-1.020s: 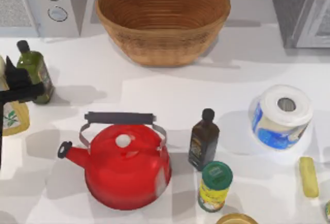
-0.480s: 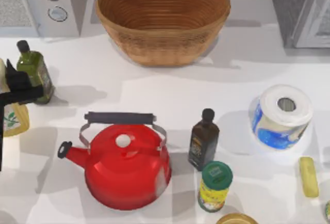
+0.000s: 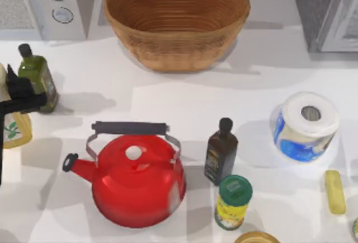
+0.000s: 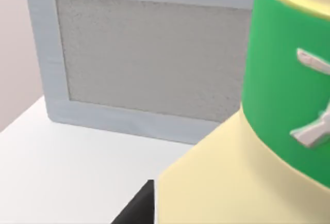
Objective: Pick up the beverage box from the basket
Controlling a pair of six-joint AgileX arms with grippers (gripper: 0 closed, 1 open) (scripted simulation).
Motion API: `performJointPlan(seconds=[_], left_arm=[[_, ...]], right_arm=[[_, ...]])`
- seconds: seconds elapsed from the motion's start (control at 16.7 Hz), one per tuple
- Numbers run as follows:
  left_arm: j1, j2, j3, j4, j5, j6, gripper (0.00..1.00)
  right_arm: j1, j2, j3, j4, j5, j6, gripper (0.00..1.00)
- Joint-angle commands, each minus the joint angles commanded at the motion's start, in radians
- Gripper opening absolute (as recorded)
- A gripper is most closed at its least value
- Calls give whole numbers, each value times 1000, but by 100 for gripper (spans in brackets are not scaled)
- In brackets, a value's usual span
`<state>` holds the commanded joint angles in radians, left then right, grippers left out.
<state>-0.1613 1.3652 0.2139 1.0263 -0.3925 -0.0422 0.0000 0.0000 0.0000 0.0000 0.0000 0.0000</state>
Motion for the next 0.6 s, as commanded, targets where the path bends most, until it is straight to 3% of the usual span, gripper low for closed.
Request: performJointPlan(seconds=[0.24,0.6], left_arm=[[0,0,0,0,0,0,98],[0,0,0,0,0,0,100]], right_arm=[[0,0,0,0,0,0,100],[0,0,0,0,0,0,100]])
